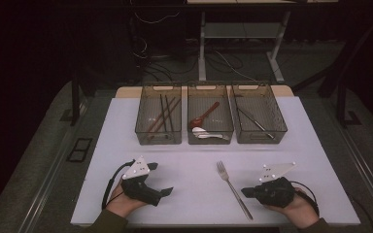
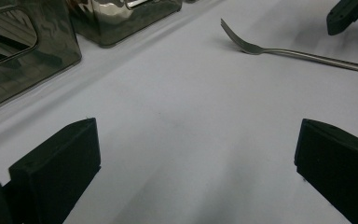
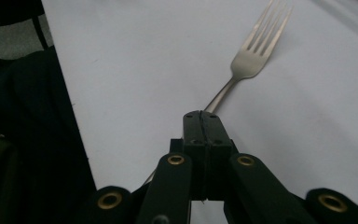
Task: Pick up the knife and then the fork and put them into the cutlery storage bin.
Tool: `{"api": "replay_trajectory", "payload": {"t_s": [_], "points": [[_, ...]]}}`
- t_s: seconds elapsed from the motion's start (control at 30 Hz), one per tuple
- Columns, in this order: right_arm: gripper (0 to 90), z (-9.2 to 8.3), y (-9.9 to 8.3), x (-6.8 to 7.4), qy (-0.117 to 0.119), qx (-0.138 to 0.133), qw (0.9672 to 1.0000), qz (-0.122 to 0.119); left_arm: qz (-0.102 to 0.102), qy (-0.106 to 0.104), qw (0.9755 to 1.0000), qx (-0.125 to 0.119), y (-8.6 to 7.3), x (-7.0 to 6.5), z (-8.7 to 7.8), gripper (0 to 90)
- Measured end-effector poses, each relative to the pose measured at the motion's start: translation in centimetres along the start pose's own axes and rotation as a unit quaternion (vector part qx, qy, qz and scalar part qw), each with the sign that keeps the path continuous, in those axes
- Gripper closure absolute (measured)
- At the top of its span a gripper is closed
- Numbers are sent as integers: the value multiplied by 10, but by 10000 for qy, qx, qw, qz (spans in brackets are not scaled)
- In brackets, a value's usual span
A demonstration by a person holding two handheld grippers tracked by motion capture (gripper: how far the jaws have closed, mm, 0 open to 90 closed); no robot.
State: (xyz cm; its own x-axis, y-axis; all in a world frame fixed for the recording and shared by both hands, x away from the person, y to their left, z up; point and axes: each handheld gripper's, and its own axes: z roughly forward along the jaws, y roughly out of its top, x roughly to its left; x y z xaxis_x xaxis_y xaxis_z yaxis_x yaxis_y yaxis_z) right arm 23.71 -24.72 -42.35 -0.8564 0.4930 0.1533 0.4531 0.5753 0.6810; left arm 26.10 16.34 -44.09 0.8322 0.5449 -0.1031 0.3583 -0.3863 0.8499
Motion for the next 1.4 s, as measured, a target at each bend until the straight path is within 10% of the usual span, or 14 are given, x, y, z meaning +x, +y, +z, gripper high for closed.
{"api": "replay_trajectory", "payload": {"t_s": [0.73, 1.4], "points": [[892, 29, 1, 20, 312, 595, 9972, -324, 85, -97, 9999, 40, 1, -2, 2, 0], [893, 11, -6, -9, -660, 758, 9947, -208, 95, -122, 9999, 19, 1, -2, 3, 0]]}}
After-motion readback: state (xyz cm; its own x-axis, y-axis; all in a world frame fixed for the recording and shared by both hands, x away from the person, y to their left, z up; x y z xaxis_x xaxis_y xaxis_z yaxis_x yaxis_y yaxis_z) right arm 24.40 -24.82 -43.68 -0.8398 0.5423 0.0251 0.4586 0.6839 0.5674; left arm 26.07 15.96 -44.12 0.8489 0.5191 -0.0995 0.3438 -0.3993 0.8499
